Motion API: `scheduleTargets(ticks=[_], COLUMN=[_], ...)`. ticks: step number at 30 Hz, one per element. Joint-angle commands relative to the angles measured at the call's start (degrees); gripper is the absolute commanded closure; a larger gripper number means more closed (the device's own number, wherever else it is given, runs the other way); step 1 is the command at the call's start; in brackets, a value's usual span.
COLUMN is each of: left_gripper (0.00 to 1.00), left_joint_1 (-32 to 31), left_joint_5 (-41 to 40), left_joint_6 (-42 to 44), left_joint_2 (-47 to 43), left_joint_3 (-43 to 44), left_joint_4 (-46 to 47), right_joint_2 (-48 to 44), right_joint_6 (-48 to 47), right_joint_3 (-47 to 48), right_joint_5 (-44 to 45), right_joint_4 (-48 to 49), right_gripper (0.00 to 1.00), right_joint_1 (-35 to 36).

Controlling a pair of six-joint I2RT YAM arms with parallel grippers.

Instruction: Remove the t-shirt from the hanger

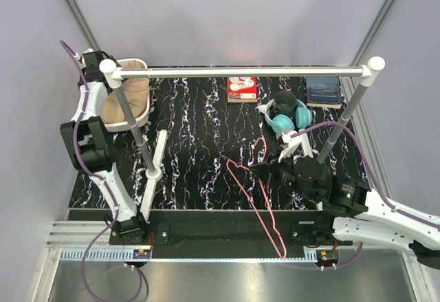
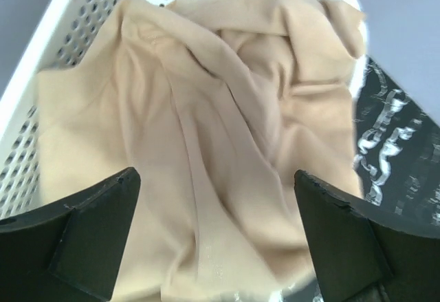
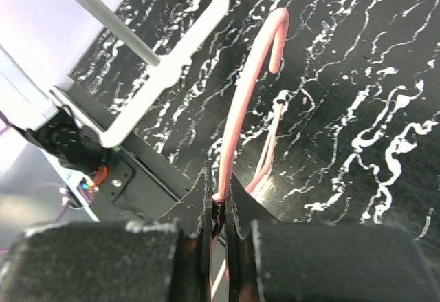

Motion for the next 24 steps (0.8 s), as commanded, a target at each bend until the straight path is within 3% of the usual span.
scheduleTargets(ticks=[1, 5, 10, 13, 19, 24], left_gripper=[0.04, 0.05, 0.08, 0.09, 0.12, 0.13], left_joint_1=[0.24, 0.51, 0.86, 2.00, 3.23, 3.23], left_joint_5=[0.96, 1.05, 0.87, 1.04, 2.28, 9.91], left_joint_6=[-4.44, -9.17, -20.35, -23.77, -23.53, -15.38], left_joint_2=[-9.41, -15.82, -31.63, -42.49, -68.33, -83.14], left_joint_3=[-5.03, -12.38, -28.13, -35.17, -47.65, -46.44], left_joint_4=[1.42, 1.08, 2.22, -1.91, -8.14, -11.67], right_joint_2=[0.39, 1.27, 3.02, 4.52, 5.84, 5.06], right_joint_6=[2.66, 3.28, 3.72, 3.98, 4.07, 4.42], right_joint_3=[3.32, 5.07, 7.10, 8.33, 9.82, 10.18], right_joint_5=[-0.57, 0.05, 0.40, -0.21, -0.39, -0.13], right_joint_4=[1.56, 0.07, -0.64, -1.43, -2.31, -4.06], right_gripper=[1.00, 1.00, 1.00, 1.00, 1.00, 1.00], right_joint_1=[0.06, 0.06, 0.06, 0.06, 0.06, 0.06])
